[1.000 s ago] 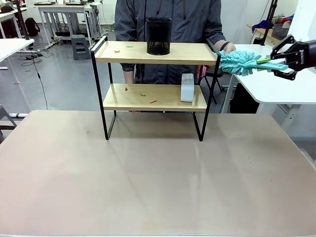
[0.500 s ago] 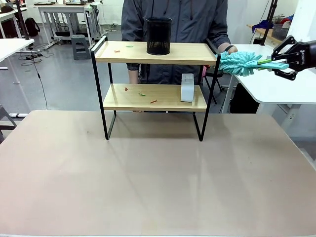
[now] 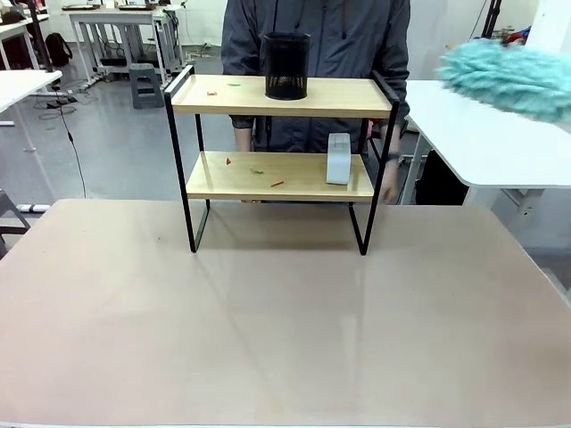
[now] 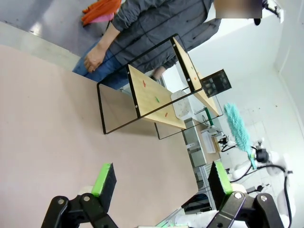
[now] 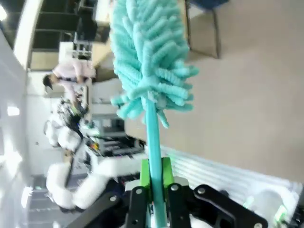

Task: Clean the shelf.
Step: Pick up the Duster from the human, then clean the specific tier of the Shelf with the Duster once objects are removed.

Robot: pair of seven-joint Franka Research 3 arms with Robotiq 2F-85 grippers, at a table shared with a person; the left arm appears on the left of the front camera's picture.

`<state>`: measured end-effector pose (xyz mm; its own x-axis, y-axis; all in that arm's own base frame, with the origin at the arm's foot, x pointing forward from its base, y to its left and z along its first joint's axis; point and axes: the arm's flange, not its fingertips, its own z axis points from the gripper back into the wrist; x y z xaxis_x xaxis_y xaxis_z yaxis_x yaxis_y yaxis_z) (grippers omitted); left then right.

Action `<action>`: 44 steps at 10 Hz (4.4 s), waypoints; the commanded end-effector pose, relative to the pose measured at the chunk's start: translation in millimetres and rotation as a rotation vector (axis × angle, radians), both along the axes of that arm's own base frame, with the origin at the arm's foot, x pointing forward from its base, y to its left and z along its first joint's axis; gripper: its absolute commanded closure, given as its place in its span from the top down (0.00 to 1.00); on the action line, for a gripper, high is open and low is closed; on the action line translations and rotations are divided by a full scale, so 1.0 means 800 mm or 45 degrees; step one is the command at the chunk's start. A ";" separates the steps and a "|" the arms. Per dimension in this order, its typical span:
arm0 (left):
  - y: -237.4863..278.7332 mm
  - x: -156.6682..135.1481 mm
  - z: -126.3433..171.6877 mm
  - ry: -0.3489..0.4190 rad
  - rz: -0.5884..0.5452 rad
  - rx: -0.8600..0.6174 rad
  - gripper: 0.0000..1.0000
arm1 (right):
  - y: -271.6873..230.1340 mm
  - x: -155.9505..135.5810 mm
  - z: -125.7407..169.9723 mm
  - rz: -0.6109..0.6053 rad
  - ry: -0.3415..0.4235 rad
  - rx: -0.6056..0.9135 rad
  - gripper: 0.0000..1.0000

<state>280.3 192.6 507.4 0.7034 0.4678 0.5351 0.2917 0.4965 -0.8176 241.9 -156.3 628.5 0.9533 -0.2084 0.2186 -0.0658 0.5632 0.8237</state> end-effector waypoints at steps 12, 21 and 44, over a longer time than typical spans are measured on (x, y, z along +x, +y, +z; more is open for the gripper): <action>-0.002 0.003 -0.001 -0.039 -0.005 -0.003 1.00 | -0.016 -0.064 -0.013 0.050 -0.008 -0.098 0.00; -0.002 0.003 -0.001 -0.039 -0.005 -0.003 1.00 | -0.016 -0.064 -0.013 0.050 -0.008 -0.098 0.00; -0.002 0.003 -0.001 -0.039 -0.005 -0.003 1.00 | 0.468 0.184 -0.137 0.007 -0.172 -0.669 0.12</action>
